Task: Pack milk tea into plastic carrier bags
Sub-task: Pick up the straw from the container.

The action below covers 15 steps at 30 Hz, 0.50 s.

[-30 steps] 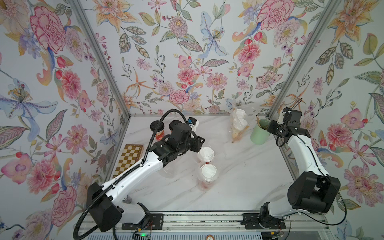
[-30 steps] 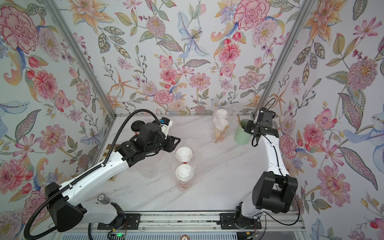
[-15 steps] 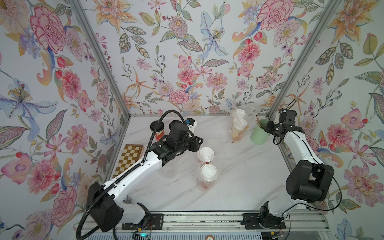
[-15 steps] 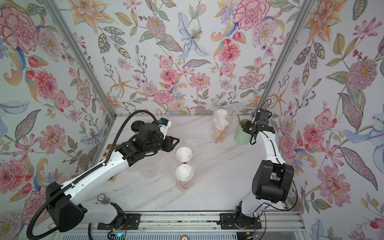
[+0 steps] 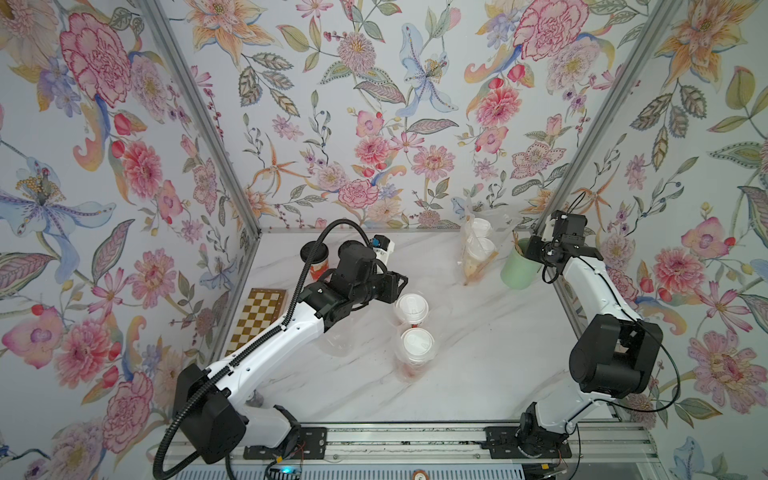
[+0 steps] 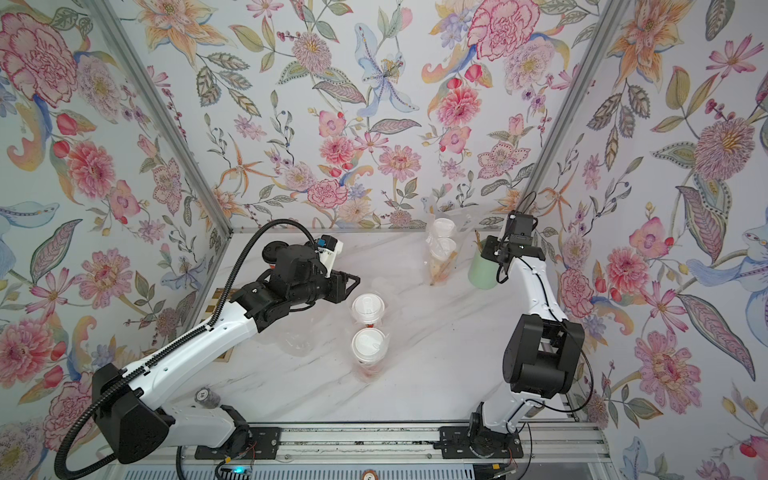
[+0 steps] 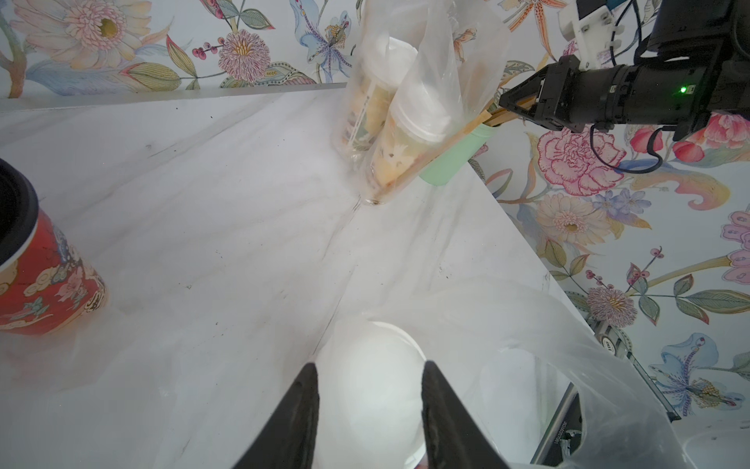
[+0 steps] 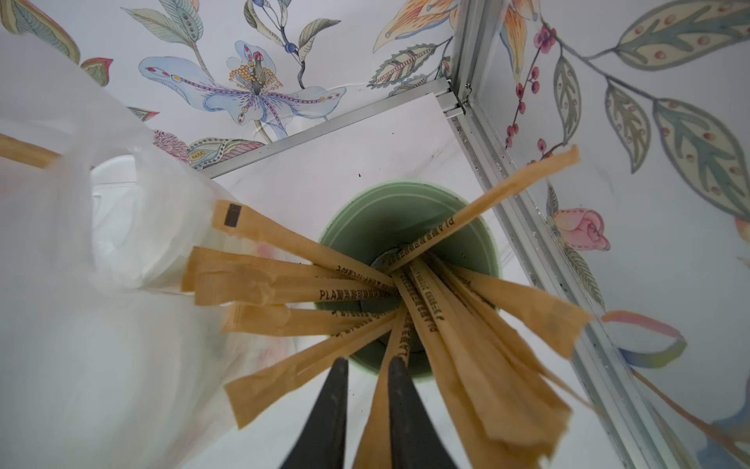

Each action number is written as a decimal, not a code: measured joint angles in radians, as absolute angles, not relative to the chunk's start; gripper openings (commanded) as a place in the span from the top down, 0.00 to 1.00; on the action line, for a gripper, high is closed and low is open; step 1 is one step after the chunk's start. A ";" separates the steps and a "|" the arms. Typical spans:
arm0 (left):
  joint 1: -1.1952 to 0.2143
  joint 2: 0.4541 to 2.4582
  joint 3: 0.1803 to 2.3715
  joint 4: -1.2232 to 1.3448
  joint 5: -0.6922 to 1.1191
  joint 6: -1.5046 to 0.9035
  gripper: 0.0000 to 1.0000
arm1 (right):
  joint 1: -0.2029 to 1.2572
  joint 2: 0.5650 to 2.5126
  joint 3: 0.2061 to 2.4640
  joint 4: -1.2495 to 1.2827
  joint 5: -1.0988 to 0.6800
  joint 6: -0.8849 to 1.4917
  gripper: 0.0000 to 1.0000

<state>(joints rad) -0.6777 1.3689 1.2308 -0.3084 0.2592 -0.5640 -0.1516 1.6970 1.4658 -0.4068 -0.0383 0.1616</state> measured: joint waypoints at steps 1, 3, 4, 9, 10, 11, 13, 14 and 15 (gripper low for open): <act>-0.678 1.370 1.231 -0.308 0.259 -0.564 0.57 | -0.146 1.699 1.466 -0.405 -0.033 0.157 0.72; -0.678 1.370 1.231 -0.308 0.259 -0.564 0.57 | -0.138 1.702 1.466 -0.405 -0.021 0.149 0.72; -0.678 1.370 1.231 -0.308 0.259 -0.564 0.57 | -0.134 1.704 1.466 -0.405 -0.014 0.144 0.72; -0.678 1.371 1.231 -0.308 0.260 -0.564 0.56 | -0.122 1.718 1.466 -0.397 0.038 0.116 0.75; -0.678 1.371 1.231 -0.308 0.260 -0.564 0.57 | -0.119 1.723 1.466 -0.395 0.052 0.109 0.76; -0.678 1.371 1.231 -0.308 0.260 -0.564 0.57 | -0.117 1.727 1.466 -0.394 0.063 0.106 0.77; -0.678 1.371 1.231 -0.308 0.259 -0.564 0.57 | -0.111 1.736 1.466 -0.387 0.087 0.096 0.80; -0.678 1.371 1.231 -0.308 0.259 -0.564 0.57 | -0.110 1.740 1.466 -0.385 0.094 0.092 0.82; -0.677 1.371 1.231 -0.308 0.260 -0.564 0.56 | -0.107 1.745 1.466 -0.382 0.102 0.088 0.84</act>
<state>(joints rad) -0.6769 1.3708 1.2308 -0.3077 0.2596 -0.5644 -0.1066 1.7447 1.4658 -0.3820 0.1024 0.0883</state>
